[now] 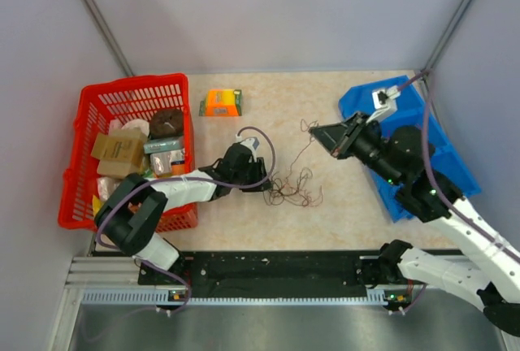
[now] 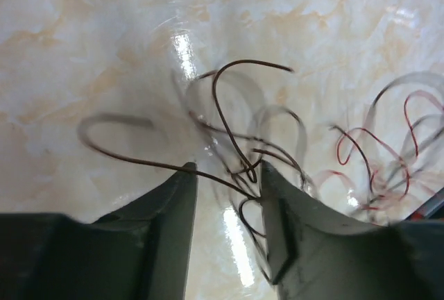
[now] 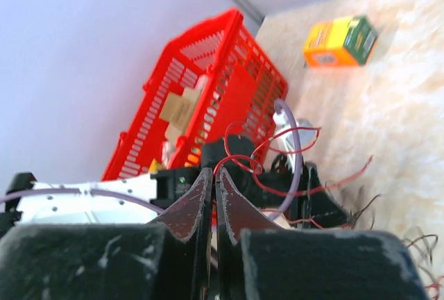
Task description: Untangle the cables
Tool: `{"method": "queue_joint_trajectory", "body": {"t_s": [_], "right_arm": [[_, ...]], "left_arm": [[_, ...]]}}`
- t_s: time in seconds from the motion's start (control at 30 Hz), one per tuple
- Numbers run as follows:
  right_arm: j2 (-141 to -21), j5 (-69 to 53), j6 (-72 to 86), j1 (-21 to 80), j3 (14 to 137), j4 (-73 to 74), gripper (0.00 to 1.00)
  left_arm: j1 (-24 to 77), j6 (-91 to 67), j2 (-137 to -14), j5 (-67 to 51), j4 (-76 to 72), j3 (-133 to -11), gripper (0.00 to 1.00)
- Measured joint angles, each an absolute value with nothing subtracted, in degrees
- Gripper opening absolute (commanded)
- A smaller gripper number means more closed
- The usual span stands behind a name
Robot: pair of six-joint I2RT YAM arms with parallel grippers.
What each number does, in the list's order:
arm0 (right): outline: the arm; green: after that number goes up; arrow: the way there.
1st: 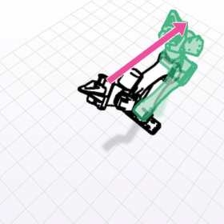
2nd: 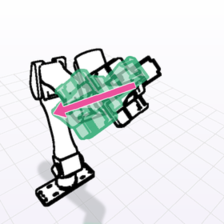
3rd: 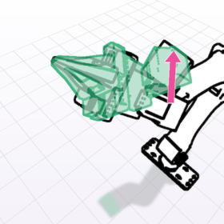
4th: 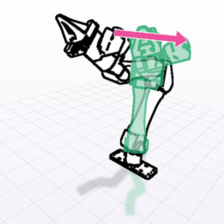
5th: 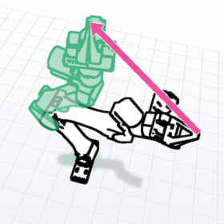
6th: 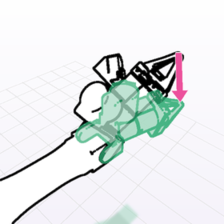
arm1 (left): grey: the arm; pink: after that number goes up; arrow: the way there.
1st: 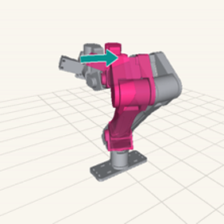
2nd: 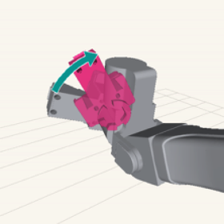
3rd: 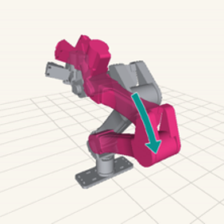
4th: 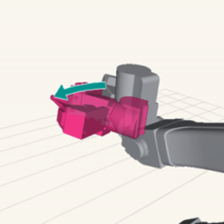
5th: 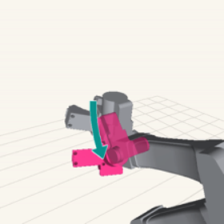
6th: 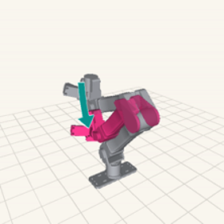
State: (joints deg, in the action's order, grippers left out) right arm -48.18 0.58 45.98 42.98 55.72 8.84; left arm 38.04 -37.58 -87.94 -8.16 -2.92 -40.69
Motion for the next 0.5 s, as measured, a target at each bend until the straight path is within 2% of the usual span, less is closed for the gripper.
{"method": "queue_joint_trajectory", "body": {"t_s": [0.27, 0.5], "right_arm": [[-50.7, 14.8, 30.1, 43.0, 83.6, 26.1, 0.00], [-53.1, 30.2, 16.2, 43.0, 102.6, 31.3, 0.00]], "left_arm": [[38.2, -35.8, -88.6, -6.9, -3.7, -40.2, 0.02], [38.1, -33.1, -87.3, -2.5, -1.7, -39.7, 0.00]]}}
